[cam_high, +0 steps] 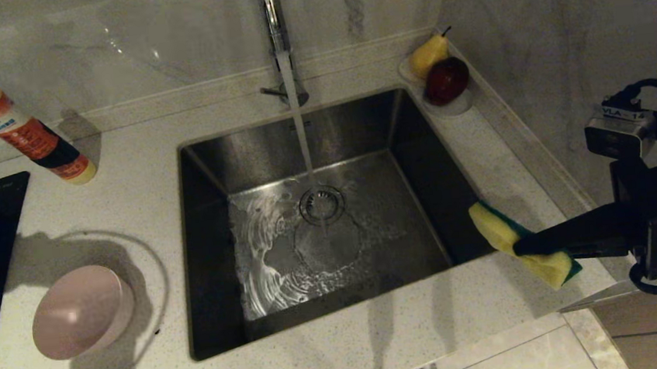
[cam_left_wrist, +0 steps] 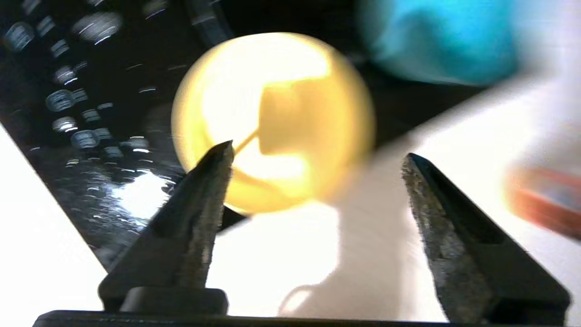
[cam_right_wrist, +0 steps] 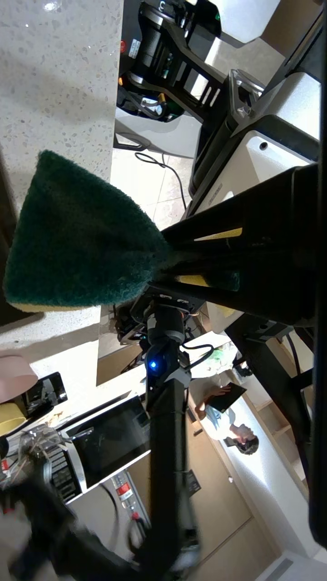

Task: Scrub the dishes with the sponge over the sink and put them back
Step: Place the bowl on the table, then wash the bowl

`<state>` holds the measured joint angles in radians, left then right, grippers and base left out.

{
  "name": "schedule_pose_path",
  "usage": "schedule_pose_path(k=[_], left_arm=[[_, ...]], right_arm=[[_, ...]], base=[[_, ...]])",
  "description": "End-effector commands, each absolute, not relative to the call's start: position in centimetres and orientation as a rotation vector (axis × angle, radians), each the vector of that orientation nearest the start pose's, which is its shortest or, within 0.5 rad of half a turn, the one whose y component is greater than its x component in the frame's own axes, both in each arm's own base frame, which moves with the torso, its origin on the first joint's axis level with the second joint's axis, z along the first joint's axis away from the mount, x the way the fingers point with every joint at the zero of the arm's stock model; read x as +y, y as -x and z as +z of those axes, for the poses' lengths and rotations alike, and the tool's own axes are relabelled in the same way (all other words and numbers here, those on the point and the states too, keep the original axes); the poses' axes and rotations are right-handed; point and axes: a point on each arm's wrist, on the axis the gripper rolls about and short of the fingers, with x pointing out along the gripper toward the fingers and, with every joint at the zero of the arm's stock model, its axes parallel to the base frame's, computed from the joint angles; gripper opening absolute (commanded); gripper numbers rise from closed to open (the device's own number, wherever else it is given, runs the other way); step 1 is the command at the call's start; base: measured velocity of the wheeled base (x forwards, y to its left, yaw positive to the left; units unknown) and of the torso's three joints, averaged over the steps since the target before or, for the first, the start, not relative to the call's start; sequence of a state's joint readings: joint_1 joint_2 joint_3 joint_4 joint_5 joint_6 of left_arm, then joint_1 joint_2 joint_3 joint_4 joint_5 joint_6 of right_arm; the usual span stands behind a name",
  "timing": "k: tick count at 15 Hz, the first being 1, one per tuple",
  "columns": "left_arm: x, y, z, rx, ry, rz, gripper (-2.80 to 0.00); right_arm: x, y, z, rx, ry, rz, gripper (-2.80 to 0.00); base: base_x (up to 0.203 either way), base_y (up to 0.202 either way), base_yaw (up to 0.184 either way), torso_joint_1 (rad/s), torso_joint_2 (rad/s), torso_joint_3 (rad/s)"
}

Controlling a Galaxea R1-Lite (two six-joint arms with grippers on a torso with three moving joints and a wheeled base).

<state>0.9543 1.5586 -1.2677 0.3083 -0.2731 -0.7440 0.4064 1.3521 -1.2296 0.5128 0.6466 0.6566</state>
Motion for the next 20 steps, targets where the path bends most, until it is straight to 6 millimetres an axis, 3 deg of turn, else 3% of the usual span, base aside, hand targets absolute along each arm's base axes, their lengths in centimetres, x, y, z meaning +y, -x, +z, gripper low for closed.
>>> schedule_pose_path(k=[1,2,4,8,15,16,20], left_arm=[[17.7,-13.3,31.6,0.079,0.948,0.758,-2.80],[16.5,-12.5,32.6,0.073,0.914,0.733,-2.80],[14.3,-11.8,32.8,0.204,0.793,0.609,-2.80],[12.3,-12.8,31.3,0.425,0.714,0.475,-2.80],[10.0,-15.9,25.3,0.785,0.615,0.249,-2.80],[9.9,-16.2,24.6,0.817,0.607,0.234,0.00],[10.2,-16.6,23.6,0.863,0.590,0.242,0.00]], right_arm=[[9.1,-17.7,28.8,0.981,-0.655,0.766,-2.80],[9.1,-17.7,28.7,0.984,-0.656,0.764,-2.80],[9.2,-17.8,28.8,0.977,-0.644,0.771,-2.80],[9.3,-18.0,28.3,0.995,-0.642,0.764,-2.80],[9.5,-18.6,27.9,1.012,-0.639,0.755,-2.80],[9.6,-18.8,27.9,1.013,-0.639,0.754,-2.80],[9.7,-19.1,27.4,1.034,-0.640,0.745,-2.80]], base=[[0.000,0.000,0.000,0.000,0.00,0.000],[0.000,0.000,0.000,0.000,0.00,0.000],[0.000,0.000,0.000,0.000,0.00,0.000],[0.000,0.000,0.000,0.000,0.00,0.000],[0.000,0.000,0.000,0.000,0.00,0.000],[0.000,0.000,0.000,0.000,0.00,0.000],[0.000,0.000,0.000,0.000,0.00,0.000]])
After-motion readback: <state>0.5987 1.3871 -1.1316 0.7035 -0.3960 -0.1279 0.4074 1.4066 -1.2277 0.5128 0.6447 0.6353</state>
